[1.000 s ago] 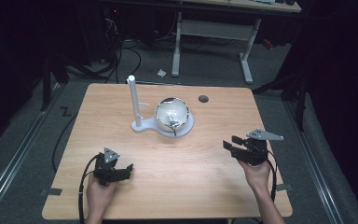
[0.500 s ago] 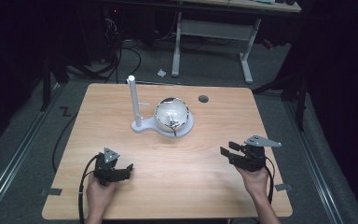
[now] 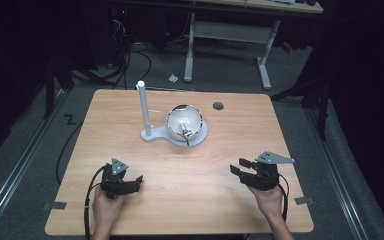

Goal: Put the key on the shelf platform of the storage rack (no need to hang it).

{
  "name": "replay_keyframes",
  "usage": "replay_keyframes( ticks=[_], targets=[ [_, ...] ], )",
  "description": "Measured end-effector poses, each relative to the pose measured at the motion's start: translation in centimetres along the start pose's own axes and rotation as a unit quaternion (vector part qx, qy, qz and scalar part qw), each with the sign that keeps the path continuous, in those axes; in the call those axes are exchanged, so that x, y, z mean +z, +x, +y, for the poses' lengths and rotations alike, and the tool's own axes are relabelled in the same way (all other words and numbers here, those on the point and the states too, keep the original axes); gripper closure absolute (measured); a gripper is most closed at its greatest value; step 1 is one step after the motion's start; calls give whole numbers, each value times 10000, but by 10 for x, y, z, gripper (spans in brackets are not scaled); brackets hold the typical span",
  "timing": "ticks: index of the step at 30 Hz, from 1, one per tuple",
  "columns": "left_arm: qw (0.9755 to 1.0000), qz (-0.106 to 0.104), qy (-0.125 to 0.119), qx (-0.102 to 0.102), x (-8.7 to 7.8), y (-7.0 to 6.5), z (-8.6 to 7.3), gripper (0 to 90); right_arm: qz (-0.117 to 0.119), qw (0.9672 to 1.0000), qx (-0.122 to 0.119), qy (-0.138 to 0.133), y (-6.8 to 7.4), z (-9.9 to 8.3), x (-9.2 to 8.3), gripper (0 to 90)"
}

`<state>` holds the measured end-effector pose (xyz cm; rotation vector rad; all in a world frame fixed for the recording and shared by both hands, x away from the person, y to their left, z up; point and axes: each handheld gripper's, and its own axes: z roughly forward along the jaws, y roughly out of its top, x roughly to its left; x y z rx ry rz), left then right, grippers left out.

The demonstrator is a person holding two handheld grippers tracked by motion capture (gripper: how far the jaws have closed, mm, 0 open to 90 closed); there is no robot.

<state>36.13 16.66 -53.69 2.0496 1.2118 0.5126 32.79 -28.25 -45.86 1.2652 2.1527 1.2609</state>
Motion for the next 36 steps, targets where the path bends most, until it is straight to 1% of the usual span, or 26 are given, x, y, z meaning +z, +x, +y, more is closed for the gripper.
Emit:
replay_keyframes(
  ticks=[2, 4, 7, 8, 12, 13, 15, 21, 22, 25, 26, 30, 33, 35, 36],
  targets=[
    [10000, 0, 0, 0, 0, 0, 0, 168, 8, 10000, -6, -10, 1, -2, 2, 508],
    [10000, 1, -3, -6, 0, 0, 0, 167, 17, 10000, 43, 78, 2, -6, 6, 508],
    [10000, 1, -4, -6, 0, 0, 0, 168, -2, 10000, 9, 70, 3, -9, 8, 508],
    [10000, 1, -3, -5, 0, 0, 0, 167, 18, 10000, 54, 61, 3, -12, 10, 509],
    [10000, 0, -2, -4, 0, 0, 0, 168, 56, 9999, 53, 107, 3, -16, 13, 512],
    [10000, 0, -2, -4, 0, 0, 0, 168, 50, 9999, 62, 126, 4, -17, 14, 513],
    [10000, 1, -2, -3, 0, 0, 0, 168, 41, 9999, -2, 139, 4, -19, 16, 515],
    [10000, 0, -2, -4, 0, 0, 0, 168, 20, 9997, 45, 245, 3, -23, 19, 528],
    [10000, 0, -1, -3, 0, 0, 0, 168, -23, 9996, 58, 270, 2, -25, 20, 528],
    [10000, 4, -5, -5, 0, 0, 0, 167, -43, 9996, 96, 279, 1, -27, 21, 529],
    [10000, 1, -1, -5, 0, 0, 0, 167, -66, 9994, 145, 308, 0, -27, 21, 529],
    [10000, 6, -8, -5, 0, 0, 0, 168, -178, 9990, 124, 400, -2, -31, 24, 528],
    [10000, 6, -8, -6, 0, 0, 0, 167, -205, 9988, 136, 431, -2, -33, 25, 528],
    [10000, 6, -8, -5, 0, 0, 0, 168, -297, 9986, 85, 440, -3, -35, 27, 524],
    [10000, 6, -8, -6, 0, 0, 0, 168, -297, 9986, 85, 440, -3, -35, 27, 524]
  ],
)
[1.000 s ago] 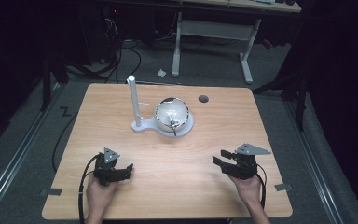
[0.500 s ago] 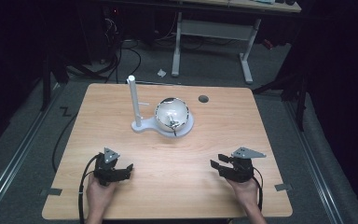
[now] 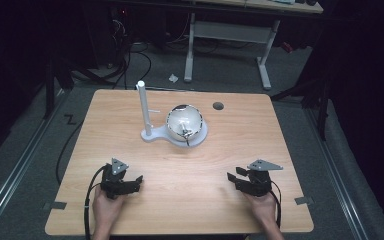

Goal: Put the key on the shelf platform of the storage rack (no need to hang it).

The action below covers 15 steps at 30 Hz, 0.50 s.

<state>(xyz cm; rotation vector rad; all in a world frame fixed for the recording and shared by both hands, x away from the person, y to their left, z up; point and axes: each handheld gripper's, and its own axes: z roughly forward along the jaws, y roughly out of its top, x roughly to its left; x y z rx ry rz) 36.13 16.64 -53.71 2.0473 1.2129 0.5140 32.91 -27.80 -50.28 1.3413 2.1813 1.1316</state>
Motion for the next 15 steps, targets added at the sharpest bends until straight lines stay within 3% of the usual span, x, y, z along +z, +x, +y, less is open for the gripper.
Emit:
replay_keyframes(
  ticks=[2, 5, 15],
  targets=[
    [10000, 1, 0, 0, 0, 0, 0, 168, -170, 9998, -131, 59, 0, -1, 2, 522],
    [10000, -4, 7, 1, 0, 0, 0, 167, -310, 9994, -126, 109, -1, -3, 4, 522],
    [10000, 0, -1, -1, 0, 0, 0, 168, -521, 9983, -117, 224, -5, -7, 10, 520]
  ],
)
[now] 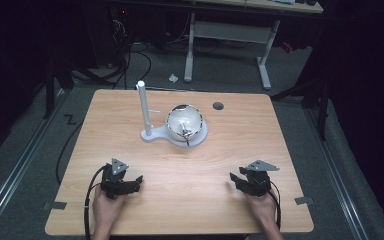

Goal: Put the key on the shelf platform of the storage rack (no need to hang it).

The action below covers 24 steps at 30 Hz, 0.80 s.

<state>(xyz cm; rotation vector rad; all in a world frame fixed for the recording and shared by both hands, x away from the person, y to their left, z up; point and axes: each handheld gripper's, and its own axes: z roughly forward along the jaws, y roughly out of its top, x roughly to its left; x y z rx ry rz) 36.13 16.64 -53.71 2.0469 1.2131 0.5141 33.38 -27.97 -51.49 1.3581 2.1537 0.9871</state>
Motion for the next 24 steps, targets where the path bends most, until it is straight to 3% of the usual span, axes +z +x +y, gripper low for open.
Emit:
replay_keyframes(
  ticks=[24],
  targets=[
    [10000, 0, 2, 1, 0, 0, 0, 168, -41, 9999, 120, 107, -3, -10, 10, 498]
  ],
)
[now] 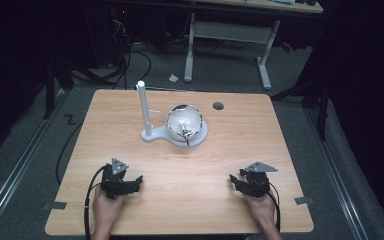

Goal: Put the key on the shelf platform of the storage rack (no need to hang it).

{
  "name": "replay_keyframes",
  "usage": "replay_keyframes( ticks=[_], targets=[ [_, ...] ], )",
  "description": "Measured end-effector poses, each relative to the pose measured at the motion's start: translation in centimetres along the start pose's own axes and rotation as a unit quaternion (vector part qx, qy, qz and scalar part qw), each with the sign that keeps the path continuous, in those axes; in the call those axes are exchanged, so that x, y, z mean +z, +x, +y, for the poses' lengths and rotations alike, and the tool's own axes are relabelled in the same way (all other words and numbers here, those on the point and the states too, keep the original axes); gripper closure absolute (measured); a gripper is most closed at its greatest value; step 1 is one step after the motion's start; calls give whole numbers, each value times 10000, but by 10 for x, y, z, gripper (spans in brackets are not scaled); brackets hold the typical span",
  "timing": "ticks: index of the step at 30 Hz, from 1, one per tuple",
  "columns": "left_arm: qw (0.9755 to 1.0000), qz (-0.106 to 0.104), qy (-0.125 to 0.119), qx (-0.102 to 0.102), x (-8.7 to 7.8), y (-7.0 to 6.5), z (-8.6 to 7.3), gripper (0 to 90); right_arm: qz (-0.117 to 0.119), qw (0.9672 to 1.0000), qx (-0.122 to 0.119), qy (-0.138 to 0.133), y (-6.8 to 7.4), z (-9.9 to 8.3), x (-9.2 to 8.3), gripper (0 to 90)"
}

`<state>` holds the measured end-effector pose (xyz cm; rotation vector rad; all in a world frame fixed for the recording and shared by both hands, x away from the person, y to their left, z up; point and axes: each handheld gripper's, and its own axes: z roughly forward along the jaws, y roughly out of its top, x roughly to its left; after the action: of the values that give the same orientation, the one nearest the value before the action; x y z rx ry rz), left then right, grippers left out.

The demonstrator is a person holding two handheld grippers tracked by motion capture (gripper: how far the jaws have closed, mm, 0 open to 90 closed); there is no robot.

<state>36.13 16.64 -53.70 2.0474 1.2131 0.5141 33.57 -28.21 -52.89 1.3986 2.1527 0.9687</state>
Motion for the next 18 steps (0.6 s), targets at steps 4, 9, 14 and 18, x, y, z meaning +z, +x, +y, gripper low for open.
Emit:
replay_keyframes(
  ticks=[4, 9, 14, 18],
  targets=[
    [10000, -5, 6, 2, 0, 0, 0, 168, -50, 10000, -73, -32, 1, -1, 1, 489],
    [10000, -5, 6, 2, 0, 0, 0, 168, -105, 9998, -153, -39, 3, -1, 1, 481],
    [10000, -4, 4, 1, 0, 0, 0, 168, -158, 9995, -256, -11, 6, -1, 1, 471],
    [10000, 1, -1, -1, 0, 0, 0, 168, -155, 9996, -254, -11, 6, -1, 1, 468]
  ],
)
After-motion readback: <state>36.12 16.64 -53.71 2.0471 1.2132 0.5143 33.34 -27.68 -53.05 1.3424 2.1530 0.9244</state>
